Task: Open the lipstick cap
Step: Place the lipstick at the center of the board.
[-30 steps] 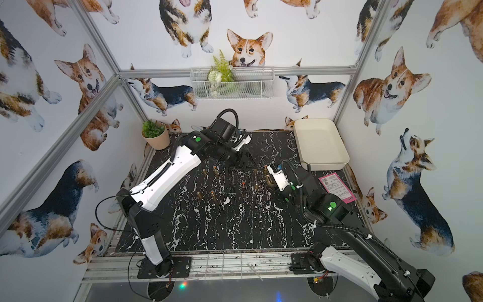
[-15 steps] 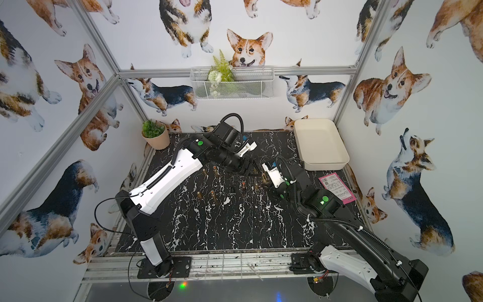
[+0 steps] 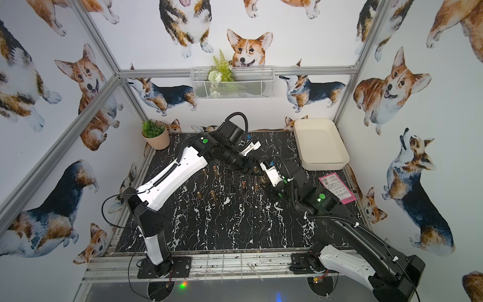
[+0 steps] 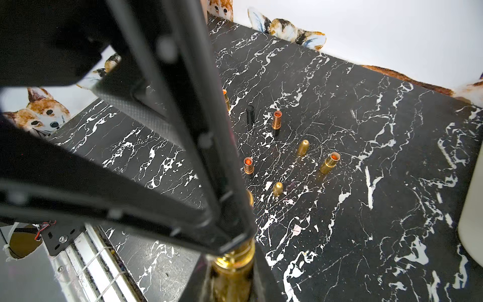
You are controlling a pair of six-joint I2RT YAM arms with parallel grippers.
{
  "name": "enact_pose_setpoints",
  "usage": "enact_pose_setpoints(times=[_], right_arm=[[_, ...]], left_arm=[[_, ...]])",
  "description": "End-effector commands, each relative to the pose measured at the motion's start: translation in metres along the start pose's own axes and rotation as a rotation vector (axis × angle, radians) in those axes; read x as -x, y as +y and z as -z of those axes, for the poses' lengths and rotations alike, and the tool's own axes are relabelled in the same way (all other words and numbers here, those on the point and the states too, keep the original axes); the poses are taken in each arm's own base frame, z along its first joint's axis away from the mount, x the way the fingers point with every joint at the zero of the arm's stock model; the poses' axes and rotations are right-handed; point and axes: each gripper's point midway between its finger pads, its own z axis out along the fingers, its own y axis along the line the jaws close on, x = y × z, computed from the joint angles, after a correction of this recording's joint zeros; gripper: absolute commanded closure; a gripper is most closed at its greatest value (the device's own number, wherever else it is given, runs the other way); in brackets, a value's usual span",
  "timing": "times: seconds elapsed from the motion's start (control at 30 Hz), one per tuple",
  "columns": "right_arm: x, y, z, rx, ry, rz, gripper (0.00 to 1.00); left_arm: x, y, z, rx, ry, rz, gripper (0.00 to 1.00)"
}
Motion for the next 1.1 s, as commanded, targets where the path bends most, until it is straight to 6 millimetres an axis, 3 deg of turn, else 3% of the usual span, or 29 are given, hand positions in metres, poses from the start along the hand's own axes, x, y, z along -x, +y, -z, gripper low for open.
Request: enact_pose_setpoints(times=[0.0,0.7,1.07], right_arm=[[0.0108,0.0026,-0.0009,0.012,-0.028,0.005,0.97],[0.0086,0.0031,-0.0092,0.017,-0.001,0.016,0.97],[0.007,0.0048,-0.0103,0.027,0.009,0.014,0.97]], left_arm=[[-0.0073,-0.003,-0.0017,-0.008,0.036,-0.018,0.47],[-0.0056,0.0009,-0.0038,0.037,0.067,-0.048,0.68],[-0.0038,0.0037,-0.0063,0.047,0.071,-0.052,0.67]])
